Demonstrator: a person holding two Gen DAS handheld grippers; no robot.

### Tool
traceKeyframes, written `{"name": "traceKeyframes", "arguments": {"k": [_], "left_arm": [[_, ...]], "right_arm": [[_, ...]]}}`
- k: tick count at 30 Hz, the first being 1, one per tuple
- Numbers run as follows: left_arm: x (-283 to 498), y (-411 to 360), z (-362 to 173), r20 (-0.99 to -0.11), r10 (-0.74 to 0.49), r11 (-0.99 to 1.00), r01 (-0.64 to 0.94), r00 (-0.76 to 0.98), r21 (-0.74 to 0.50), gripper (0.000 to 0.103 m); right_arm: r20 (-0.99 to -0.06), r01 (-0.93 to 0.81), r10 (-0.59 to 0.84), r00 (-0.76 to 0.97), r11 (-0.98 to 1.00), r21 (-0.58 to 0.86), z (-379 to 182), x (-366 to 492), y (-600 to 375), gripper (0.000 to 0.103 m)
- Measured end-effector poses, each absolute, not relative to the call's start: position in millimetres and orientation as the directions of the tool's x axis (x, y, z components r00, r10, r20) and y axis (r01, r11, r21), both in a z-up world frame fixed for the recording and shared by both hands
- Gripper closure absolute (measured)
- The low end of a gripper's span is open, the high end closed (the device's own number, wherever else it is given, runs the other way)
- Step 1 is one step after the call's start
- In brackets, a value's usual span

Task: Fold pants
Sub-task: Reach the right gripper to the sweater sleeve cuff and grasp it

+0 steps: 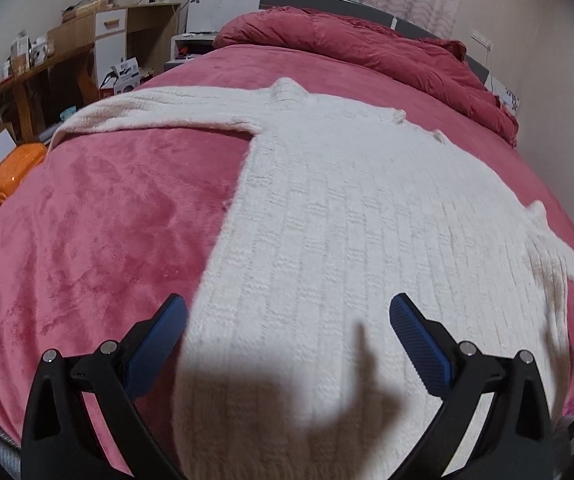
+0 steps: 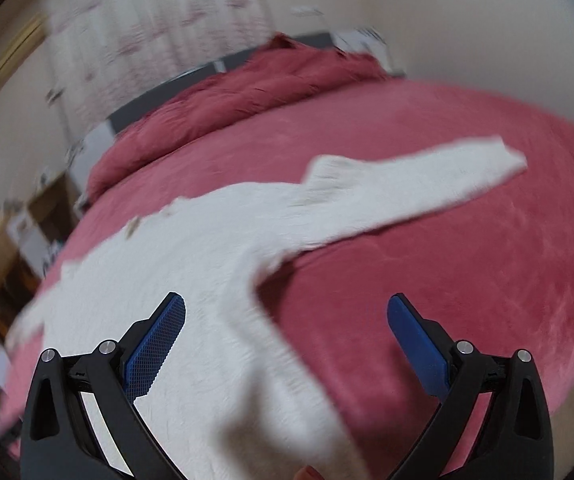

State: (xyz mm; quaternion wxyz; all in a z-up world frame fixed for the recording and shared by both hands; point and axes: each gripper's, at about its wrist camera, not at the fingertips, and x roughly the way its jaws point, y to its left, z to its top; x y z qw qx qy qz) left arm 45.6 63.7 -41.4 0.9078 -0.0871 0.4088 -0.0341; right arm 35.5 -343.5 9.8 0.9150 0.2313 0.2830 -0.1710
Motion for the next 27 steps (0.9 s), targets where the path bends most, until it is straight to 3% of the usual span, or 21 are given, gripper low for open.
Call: {"name": "traceKeyframes", "arguments": {"k": [3,6,8,15,17,27], "left_arm": [[57.2,70.4,-46.0,-0.718,-0.130,0.980,-0.023,0.683,-0.199,0.002],[67.3,70.5,-45.5,-0.693,-0.108,0.985,-0.018,0.712,-0.171,0.002],[73.1,69.4,-44.6,-0.678,-0.093,0.988,-0.016,0.729,-0.152,0.002],[94.0,69.7,-60.5,-0.704,-0.081,0.991,-0.015,0.706,-0.130,0.002],[98.1,73.2,-69.0,-0.731,-0.098,0.987,-0.030,0.675,-0.160,0.002],[90.7,83.1,-77.7,-0.701,-0.169,0.966,-0.024,0.693,-0.257,0.002]], "right_arm": [[-0.628,0.481,-0.100,0.772,0.738,0.473,-5.7,46.3,-391.3,0.003],[-0.657,0.544,-0.107,0.746,0.667,0.509,-17.2,54.2,-431.4,0.006],[-0.650,0.569,-0.125,0.750,0.623,0.537,-20.3,57.4,-463.2,0.019],[-0.655,0.634,-0.168,0.737,0.509,0.582,-41.7,63.0,-543.6,0.036],[-0.652,0.637,-0.165,0.740,0.482,0.601,-51.3,64.9,-562.8,0.048],[-0.562,0.593,-0.195,0.804,0.338,0.731,-71.0,83.7,-630.7,0.060]]}}
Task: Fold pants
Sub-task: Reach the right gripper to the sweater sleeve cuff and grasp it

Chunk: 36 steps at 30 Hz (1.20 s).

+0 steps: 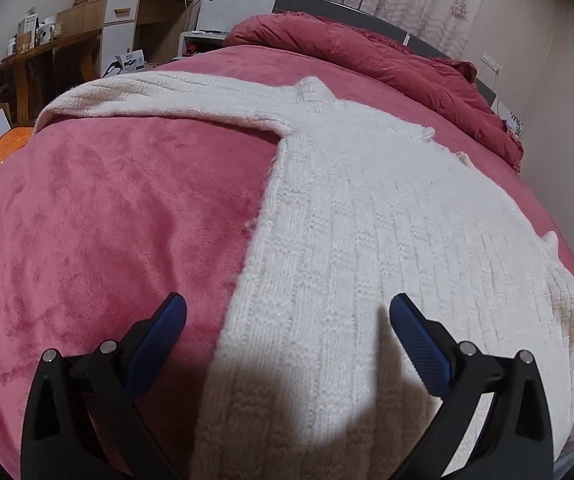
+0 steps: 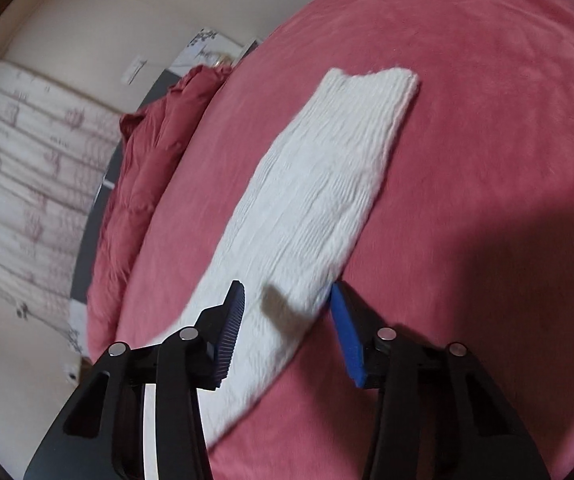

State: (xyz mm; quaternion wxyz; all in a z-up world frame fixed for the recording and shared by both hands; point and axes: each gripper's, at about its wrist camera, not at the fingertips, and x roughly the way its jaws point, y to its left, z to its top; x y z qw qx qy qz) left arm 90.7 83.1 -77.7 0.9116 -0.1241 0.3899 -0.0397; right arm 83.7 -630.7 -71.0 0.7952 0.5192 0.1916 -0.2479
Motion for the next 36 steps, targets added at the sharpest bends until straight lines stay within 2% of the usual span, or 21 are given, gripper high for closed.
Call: {"name": "traceKeyframes", "arguments": {"k": [3,5,13,18,20,24,29,30,31,32,33,36], "left_arm": [[91.1,83.7,-78.5,-0.701,-0.175,0.964,-0.024,0.691,-0.264,0.002],[90.5,82.5,-79.6,-0.708,-0.168,0.967,-0.025,0.686,-0.254,0.002],[93.0,72.6,-80.4,-0.735,-0.118,0.982,-0.030,0.667,-0.185,0.002],[90.9,76.8,-79.8,-0.727,-0.135,0.978,-0.027,0.673,-0.207,0.002],[90.8,76.6,-79.9,-0.727,-0.136,0.978,-0.026,0.673,-0.207,0.002],[90.4,77.3,-80.1,-0.726,-0.138,0.977,-0.025,0.674,-0.209,0.002],[88.7,79.2,-80.4,-0.720,-0.149,0.975,-0.021,0.678,-0.221,0.002],[88.1,79.9,-80.2,-0.716,-0.156,0.973,-0.019,0.681,-0.230,0.002],[87.7,80.9,-80.3,-0.714,-0.160,0.972,-0.018,0.682,-0.235,0.002],[87.1,81.8,-80.1,-0.710,-0.168,0.970,-0.016,0.684,-0.244,0.002],[86.3,83.5,-80.3,-0.707,-0.172,0.968,-0.015,0.686,-0.250,0.002],[86.6,83.5,-80.6,-0.707,-0.173,0.968,-0.015,0.685,-0.252,0.002]], "right_arm": [[-0.566,0.602,-0.208,0.798,0.342,0.722,-70.7,89.6,-634.2,0.071],[-0.578,0.611,-0.204,0.790,0.335,0.717,-72.4,94.5,-639.2,0.089],[-0.537,0.578,-0.222,0.814,0.405,0.709,-31.7,94.9,-625.3,0.092],[-0.472,0.512,-0.228,0.852,0.554,0.657,27.2,106.9,-583.7,0.097],[-0.439,0.471,-0.215,0.873,0.609,0.638,47.3,113.3,-562.6,0.103],[-0.389,0.375,-0.176,0.904,0.764,0.525,93.6,136.8,-500.2,0.103],[-0.475,0.379,-0.092,0.875,0.740,0.555,84.3,147.8,-481.6,0.102],[-0.489,0.388,-0.081,0.868,0.724,0.570,73.9,143.8,-486.6,0.100],[-0.516,0.413,-0.080,0.853,0.708,0.573,62.2,140.0,-492.1,0.078],[-0.546,0.448,-0.089,0.833,0.687,0.572,50.8,135.7,-498.8,0.032],[-0.568,0.489,-0.103,0.816,0.648,0.584,36.0,127.5,-509.1,0.017],[-0.597,0.552,-0.110,0.794,0.541,0.634,-3.3,101.2,-539.8,0.017]]}}
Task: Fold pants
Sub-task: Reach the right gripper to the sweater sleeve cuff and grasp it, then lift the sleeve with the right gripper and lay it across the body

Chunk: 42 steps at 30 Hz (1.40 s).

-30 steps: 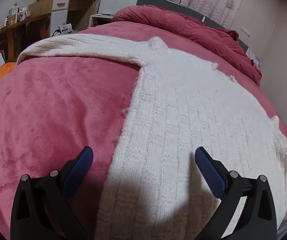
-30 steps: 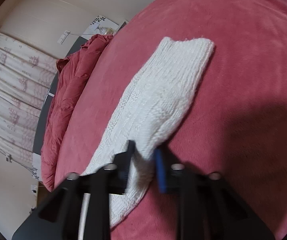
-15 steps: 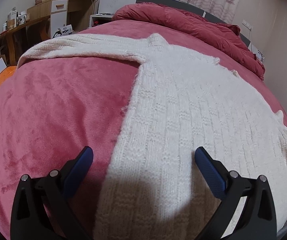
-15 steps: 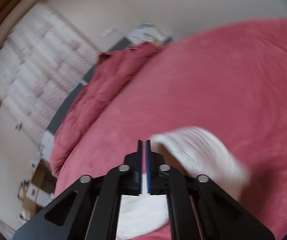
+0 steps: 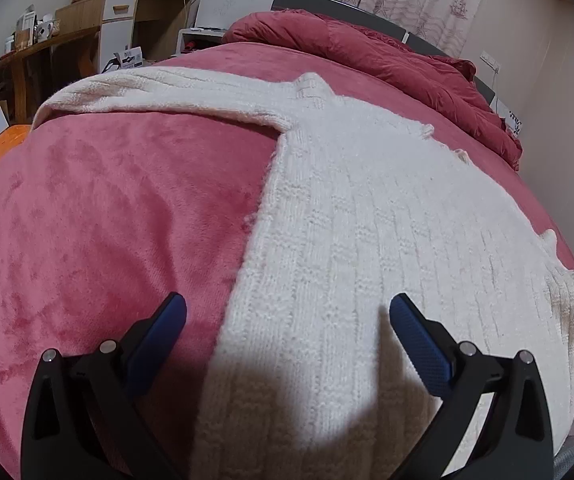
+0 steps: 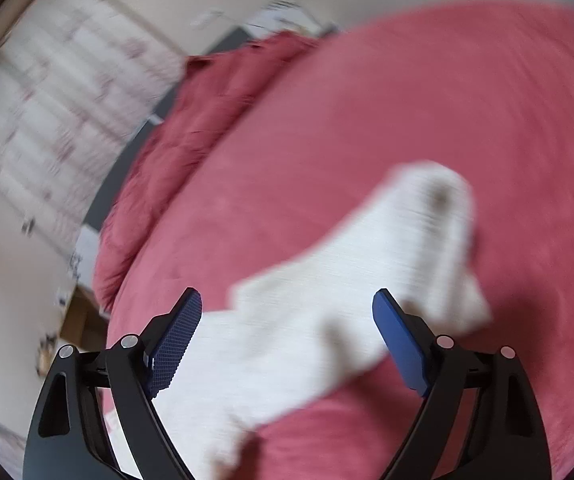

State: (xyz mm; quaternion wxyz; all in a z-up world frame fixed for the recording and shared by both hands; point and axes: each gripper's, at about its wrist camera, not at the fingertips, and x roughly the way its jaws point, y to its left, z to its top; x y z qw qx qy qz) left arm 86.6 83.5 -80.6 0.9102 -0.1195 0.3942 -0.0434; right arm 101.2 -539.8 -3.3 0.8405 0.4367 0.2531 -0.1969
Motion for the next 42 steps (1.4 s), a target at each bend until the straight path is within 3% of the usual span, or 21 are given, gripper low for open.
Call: {"name": "traceKeyframes", "arguments": {"k": [4,8,10,12,14,16,23,30,33,36,37,40,42], "left_arm": [[87.4,80.6,-81.5,-0.719,-0.152,0.975,-0.019,0.678,-0.223,0.002],[89.8,76.9,-81.8,-0.729,-0.135,0.979,-0.021,0.671,-0.201,0.002],[90.6,76.0,-81.9,-0.733,-0.128,0.981,-0.022,0.668,-0.192,0.002],[90.8,75.7,-82.1,-0.736,-0.123,0.983,-0.022,0.666,-0.185,0.002],[90.8,75.6,-81.9,-0.736,-0.122,0.983,-0.022,0.666,-0.183,0.002],[90.6,75.9,-82.0,-0.736,-0.125,0.982,-0.021,0.666,-0.186,0.002],[89.6,77.0,-81.9,-0.734,-0.131,0.981,-0.019,0.667,-0.193,0.002],[87.1,82.3,-81.7,-0.720,-0.157,0.974,-0.015,0.676,-0.226,0.002],[86.1,84.1,-81.4,-0.715,-0.166,0.971,-0.013,0.679,-0.238,0.002],[85.8,85.3,-81.4,-0.711,-0.174,0.969,-0.012,0.681,-0.248,0.002],[85.5,85.9,-81.4,-0.710,-0.177,0.968,-0.011,0.682,-0.252,0.002],[85.0,87.9,-81.3,-0.705,-0.187,0.964,-0.009,0.684,-0.265,0.002],[84.9,88.6,-81.1,-0.702,-0.194,0.962,-0.008,0.685,-0.273,0.002]], "right_arm": [[-0.621,0.617,-0.171,0.764,0.473,0.629,-32.9,75.9,-570.9,0.019],[-0.595,0.591,-0.179,0.784,0.511,0.625,-31.6,84.3,-579.7,0.035],[-0.608,0.613,-0.188,0.771,0.477,0.630,-35.6,93.2,-589.0,0.037],[-0.611,0.618,-0.180,0.771,0.441,0.651,-40.2,100.6,-595.6,0.047],[-0.623,0.643,-0.197,0.757,0.395,0.656,-45.0,106.0,-605.0,0.082],[-0.631,0.653,-0.203,0.749,0.389,0.650,-41.5,111.4,-609.9,0.084],[-0.534,0.561,-0.273,0.800,0.656,0.506,45.6,144.0,-539.2,0.085],[-0.397,0.303,-0.183,0.899,0.915,0.265,109.5,187.6,-392.6,0.085],[-0.404,0.156,-0.099,0.909,0.982,0.109,105.7,206.6,-315.0,0.085],[-0.488,0.027,-0.047,0.871,0.998,-0.049,69.6,223.6,-239.1,0.083],[-0.530,0.000,-0.034,0.847,0.998,-0.064,56.9,230.4,-224.8,0.077],[-0.673,-0.081,0.040,0.739,0.996,-0.030,3.8,235.0,-195.9,0.046],[-0.690,-0.102,0.090,0.718,0.995,0.023,-15.8,217.7,-193.9,0.040]]}}
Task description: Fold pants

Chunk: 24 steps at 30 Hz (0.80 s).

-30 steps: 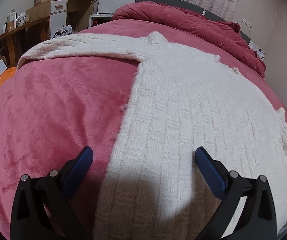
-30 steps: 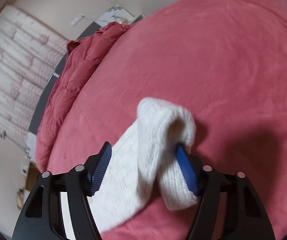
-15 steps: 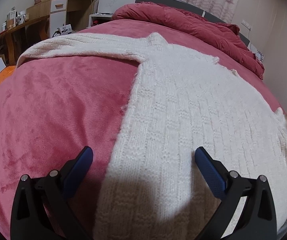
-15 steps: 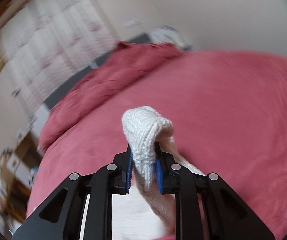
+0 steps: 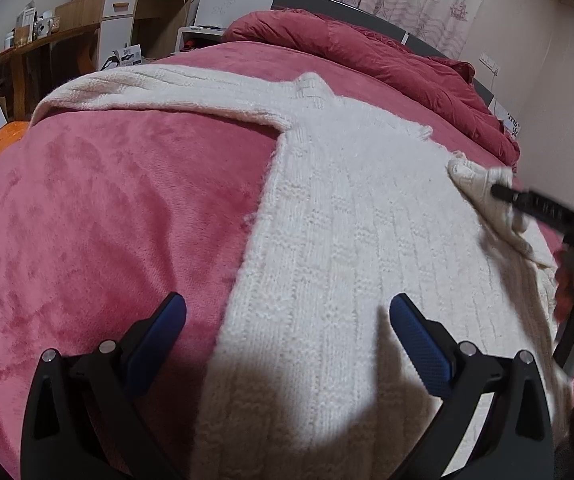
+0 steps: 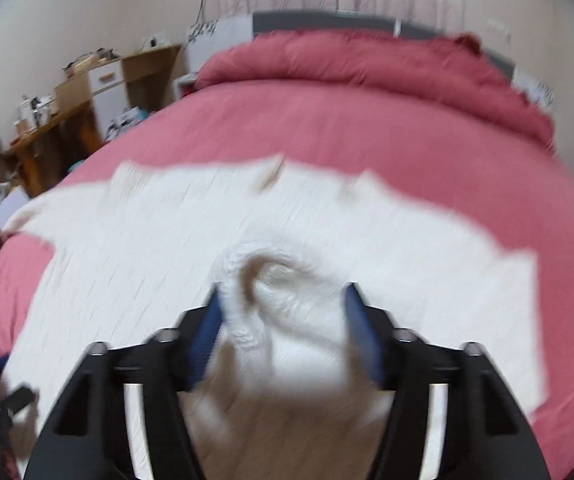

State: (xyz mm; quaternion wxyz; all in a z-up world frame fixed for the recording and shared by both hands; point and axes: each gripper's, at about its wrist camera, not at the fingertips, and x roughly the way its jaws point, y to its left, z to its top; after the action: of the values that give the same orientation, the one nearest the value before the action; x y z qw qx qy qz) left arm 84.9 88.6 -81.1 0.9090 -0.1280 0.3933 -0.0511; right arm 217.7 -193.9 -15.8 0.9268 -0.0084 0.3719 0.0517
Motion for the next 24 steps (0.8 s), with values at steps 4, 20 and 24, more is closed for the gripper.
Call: {"name": "traceKeyframes", "arguments": {"k": [4,20,24], "left_arm": [[83.8,88.6,-76.4,-0.702,-0.192,0.959,-0.022,0.686,-0.284,0.002],[133.1,-96.8,-1.7,-0.644,-0.283,0.932,0.362,0.711,-0.009,0.002],[152.7,-142.4,-9.7,-0.654,-0.201,0.901,0.400,0.730,0.170,0.002]], "right_arm": [[-0.647,-0.121,0.160,0.746,0.987,0.105,-16.9,179.6,-212.2,0.038],[-0.531,0.356,0.188,0.826,0.555,0.751,-54.8,135.6,-418.5,0.034],[-0.447,0.287,0.260,0.856,0.480,0.829,-58.4,133.9,-424.3,0.034]]}}
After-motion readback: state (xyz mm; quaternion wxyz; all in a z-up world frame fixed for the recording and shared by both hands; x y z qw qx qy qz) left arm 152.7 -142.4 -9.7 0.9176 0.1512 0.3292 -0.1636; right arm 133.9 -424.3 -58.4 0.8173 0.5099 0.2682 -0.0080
